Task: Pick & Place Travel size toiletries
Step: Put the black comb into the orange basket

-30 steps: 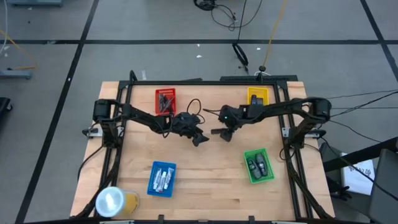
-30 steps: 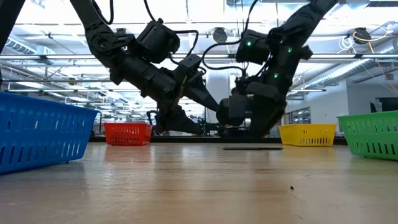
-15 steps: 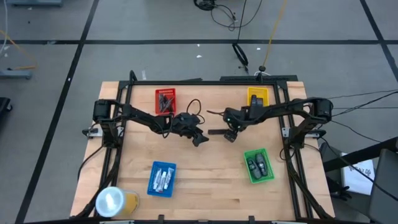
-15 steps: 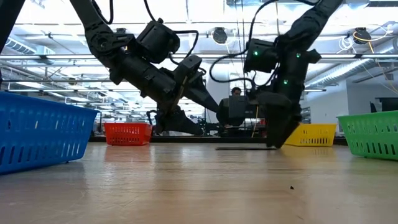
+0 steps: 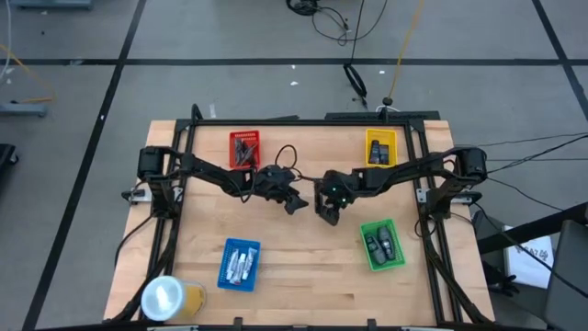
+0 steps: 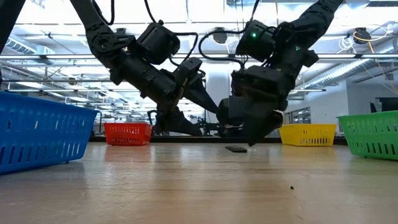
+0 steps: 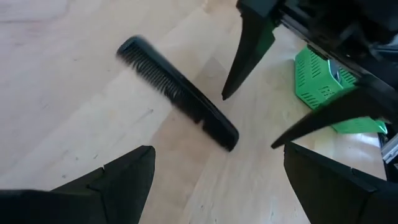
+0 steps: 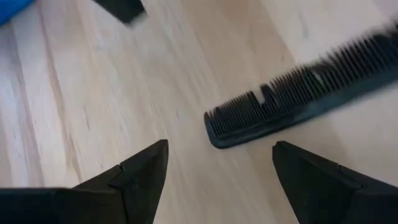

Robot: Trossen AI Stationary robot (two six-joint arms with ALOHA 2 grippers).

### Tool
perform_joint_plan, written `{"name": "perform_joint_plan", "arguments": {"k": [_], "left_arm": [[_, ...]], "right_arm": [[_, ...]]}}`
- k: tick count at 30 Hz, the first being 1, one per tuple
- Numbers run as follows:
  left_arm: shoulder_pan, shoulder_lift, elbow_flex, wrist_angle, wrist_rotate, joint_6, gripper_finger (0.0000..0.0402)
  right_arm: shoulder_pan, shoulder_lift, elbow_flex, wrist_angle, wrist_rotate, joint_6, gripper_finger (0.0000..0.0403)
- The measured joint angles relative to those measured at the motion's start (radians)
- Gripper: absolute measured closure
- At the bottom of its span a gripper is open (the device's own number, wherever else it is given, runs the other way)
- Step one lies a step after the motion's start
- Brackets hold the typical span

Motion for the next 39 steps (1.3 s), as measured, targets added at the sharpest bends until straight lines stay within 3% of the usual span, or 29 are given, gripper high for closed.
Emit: {"name": "perform_joint_plan", "arguments": {"k": [9,14,20,27,30,34,39], "left_arm": [[-0.036,0.073,0.011,0.061,-0.028,-0.177,0.0053],[-0.049,0.178,0.074,0.145,-0.026,-0.204,0.0053],[-0.037,0.185,0.11,0.097,0.06,-0.153,0.0053],[-0.03,0.104,0.105,-0.048,0.153,-0.115,0.0053],[-0.035,0.056,0.105,-0.133,0.132,-0.073,0.0053],[-0.032,0.025,0.106,-0.239,0.033,-0.019,0.0053],[-0.008,0.042,0.107,-0.135,0.014,-0.008,0.0053]], "right_arm": [[0.009,-0.001,-0.003,0.002,0.213,0.064,0.0124],[0.005,-0.001,-0.041,0.026,0.217,0.101,0.0124],[-0.023,0.02,-0.115,0.268,0.118,0.12,0.0124],[-0.049,0.025,-0.127,0.388,0.024,0.079,0.0124],[-0.055,0.03,-0.127,0.433,0.02,0.04,0.0124],[-0.06,0.057,-0.127,0.458,-0.076,-0.032,0.0124],[-0.061,0.049,-0.126,0.385,0.002,-0.072,0.0124]]}}
